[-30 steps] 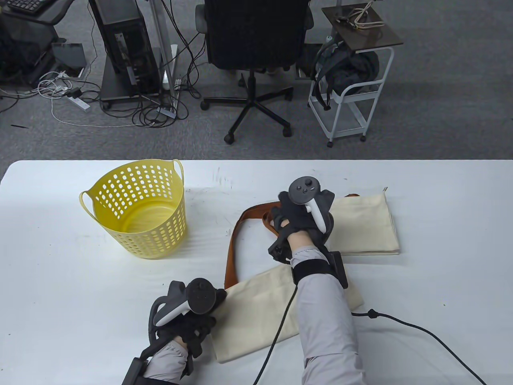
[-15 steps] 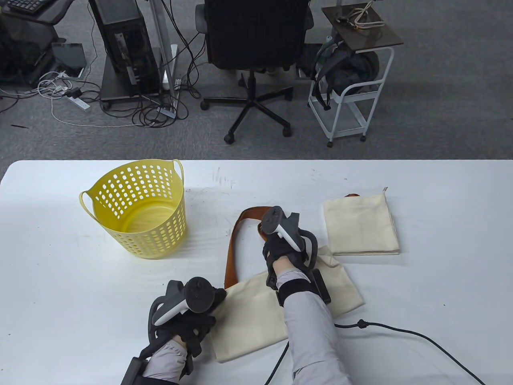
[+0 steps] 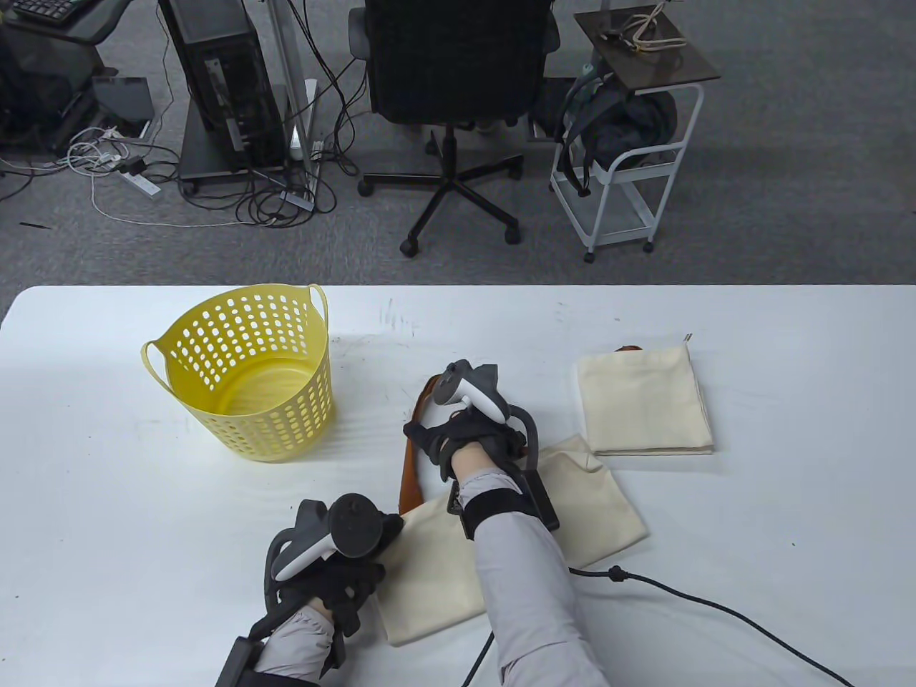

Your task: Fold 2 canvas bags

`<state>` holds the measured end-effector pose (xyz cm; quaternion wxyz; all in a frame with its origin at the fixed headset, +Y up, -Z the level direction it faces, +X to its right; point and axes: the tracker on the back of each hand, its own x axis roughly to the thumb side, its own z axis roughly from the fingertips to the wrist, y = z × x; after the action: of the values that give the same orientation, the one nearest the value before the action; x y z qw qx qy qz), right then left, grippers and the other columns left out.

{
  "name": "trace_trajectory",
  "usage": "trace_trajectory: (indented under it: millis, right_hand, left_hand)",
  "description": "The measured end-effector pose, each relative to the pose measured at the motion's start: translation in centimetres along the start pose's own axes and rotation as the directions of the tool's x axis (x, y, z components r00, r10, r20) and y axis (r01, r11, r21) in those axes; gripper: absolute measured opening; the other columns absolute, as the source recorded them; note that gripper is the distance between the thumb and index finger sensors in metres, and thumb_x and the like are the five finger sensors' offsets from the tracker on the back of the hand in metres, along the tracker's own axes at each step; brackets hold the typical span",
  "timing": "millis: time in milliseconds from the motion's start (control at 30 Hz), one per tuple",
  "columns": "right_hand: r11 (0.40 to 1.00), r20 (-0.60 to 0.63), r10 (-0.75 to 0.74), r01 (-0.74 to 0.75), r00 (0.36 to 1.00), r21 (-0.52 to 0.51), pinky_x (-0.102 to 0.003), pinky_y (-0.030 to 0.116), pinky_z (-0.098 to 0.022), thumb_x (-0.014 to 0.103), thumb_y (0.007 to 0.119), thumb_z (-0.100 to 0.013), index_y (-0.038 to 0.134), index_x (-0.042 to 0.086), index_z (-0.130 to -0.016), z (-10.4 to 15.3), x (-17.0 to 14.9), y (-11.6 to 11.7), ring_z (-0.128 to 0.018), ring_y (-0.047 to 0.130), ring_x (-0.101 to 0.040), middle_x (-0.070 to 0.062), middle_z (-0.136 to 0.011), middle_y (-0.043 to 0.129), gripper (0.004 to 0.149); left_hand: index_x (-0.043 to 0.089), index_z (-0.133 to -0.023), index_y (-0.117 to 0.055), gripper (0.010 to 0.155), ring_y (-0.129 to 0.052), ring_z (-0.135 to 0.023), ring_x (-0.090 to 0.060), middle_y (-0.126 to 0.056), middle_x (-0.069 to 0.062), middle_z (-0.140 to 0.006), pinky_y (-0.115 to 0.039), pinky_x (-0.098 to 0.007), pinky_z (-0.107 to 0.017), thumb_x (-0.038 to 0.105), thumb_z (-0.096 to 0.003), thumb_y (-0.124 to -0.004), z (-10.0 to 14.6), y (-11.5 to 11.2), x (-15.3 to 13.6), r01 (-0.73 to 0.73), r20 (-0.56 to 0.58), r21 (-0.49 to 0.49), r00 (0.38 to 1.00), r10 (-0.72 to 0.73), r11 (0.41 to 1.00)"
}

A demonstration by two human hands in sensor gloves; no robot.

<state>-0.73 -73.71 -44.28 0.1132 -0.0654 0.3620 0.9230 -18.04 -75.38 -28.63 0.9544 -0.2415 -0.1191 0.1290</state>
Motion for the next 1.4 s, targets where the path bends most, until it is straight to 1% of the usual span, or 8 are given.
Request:
trace_trajectory:
  millis: [233,333,567,700,867,1000,1133,1400]
  right_hand:
    - [0.983,-0.087,0.107,-0.118,0.990,-0.140,-0.078,0.037,-0.062,0.082,0.042,-0.035,0.048,-0.016,-0.100,0.0,2.1,1.5,-0.088,0.046,-0.067,-0.044,-0.097,0.051,0.117]
    - [0.947,-0.138,0.180,-0.210,0.974,-0.244,-0.077,0.042,-0.060,0.079,0.054,-0.039,0.056,-0.017,-0.095,0.0,2.9,2.2,-0.082,0.058,-0.066,-0.044,-0.091,0.061,0.111]
    - [0.813,-0.181,0.172,-0.243,0.968,-0.529,-0.069,0.059,-0.061,0.043,0.088,-0.045,0.086,-0.001,-0.079,0.2,1.2,1.5,-0.065,0.091,-0.048,-0.026,-0.072,0.092,0.056]
    - [0.778,-0.134,0.111,-0.169,0.985,-0.605,-0.060,0.067,-0.061,0.037,0.094,-0.041,0.093,0.009,-0.073,-0.1,-1.0,1.0,-0.058,0.098,-0.036,-0.015,-0.064,0.097,0.042]
    - [0.791,-0.022,-0.008,-0.007,1.000,-0.611,-0.055,0.069,-0.062,0.035,0.091,-0.041,0.090,0.014,-0.076,0.0,-3.4,0.6,-0.057,0.098,-0.031,-0.010,-0.064,0.099,0.041]
    - [0.840,0.188,-0.306,0.357,0.933,-0.409,-0.056,0.063,-0.064,0.029,0.085,-0.044,0.080,0.013,-0.083,0.0,-7.3,-0.3,-0.064,0.093,-0.032,-0.011,-0.071,0.096,0.043]
    - [0.678,0.426,-0.525,0.665,0.737,-0.315,-0.065,0.050,-0.066,0.026,0.087,-0.044,0.084,0.013,-0.083,1.6,-10.0,-0.8,-0.080,0.082,-0.040,-0.016,-0.084,0.087,0.041]
    - [0.764,0.524,-0.327,0.546,0.786,-0.343,-0.070,0.044,-0.064,0.031,0.089,-0.043,0.087,0.016,-0.081,7.7,-11.8,-1.5,-0.083,0.070,-0.038,-0.012,-0.083,0.082,0.041]
  left_hand:
    - [0.025,-0.113,-0.056,0.070,-0.040,-0.112,-0.040,-0.058,-0.007,-0.118,-0.035,-0.076,-0.072,0.018,-0.0535,-0.092,0.0,0.0,0.1,0.010,-0.003,0.002,1.000,-0.010,1.000]
    - [0.025,-0.113,-0.055,0.070,-0.040,-0.112,-0.040,-0.058,-0.007,-0.119,-0.035,-0.076,-0.072,0.019,-0.0536,-0.092,0.0,0.0,0.1,0.011,-0.004,0.002,1.000,-0.011,1.000]
    - [0.025,-0.114,-0.054,0.071,-0.040,-0.112,-0.040,-0.057,-0.007,-0.119,-0.035,-0.076,-0.072,0.019,-0.0539,-0.091,0.0,-0.1,0.1,0.013,-0.003,0.003,1.000,-0.013,1.000]
    - [0.030,-0.114,-0.047,0.073,-0.036,-0.113,-0.041,-0.053,-0.008,-0.120,-0.033,-0.076,-0.072,0.019,-0.0557,-0.089,-0.1,-0.1,0.2,0.016,0.007,-0.017,1.000,-0.015,1.000]
    - [0.047,-0.110,-0.031,0.079,-0.029,-0.115,-0.042,-0.045,-0.008,-0.124,-0.029,-0.076,-0.075,0.019,-0.0586,-0.084,-0.2,-0.4,0.4,0.052,0.031,-0.055,0.998,-0.051,0.997]
    - [0.055,-0.104,-0.020,0.083,-0.024,-0.115,-0.043,-0.039,-0.008,-0.125,-0.027,-0.076,-0.076,0.019,-0.0601,-0.080,-0.3,-0.6,0.6,0.081,0.042,-0.074,0.996,-0.078,0.994]
    - [0.050,-0.109,-0.045,0.066,-0.020,-0.114,-0.043,-0.033,-0.010,-0.126,-0.027,-0.077,-0.075,0.018,-0.0607,-0.076,-0.3,-0.8,0.7,0.086,0.041,-0.088,0.996,-0.083,0.992]
    - [0.045,-0.112,-0.047,0.061,-0.015,-0.113,-0.040,-0.031,-0.007,-0.126,-0.024,-0.078,-0.072,0.039,-0.0595,-0.078,-0.4,-0.9,0.3,0.034,0.040,-0.102,0.999,-0.030,0.994]
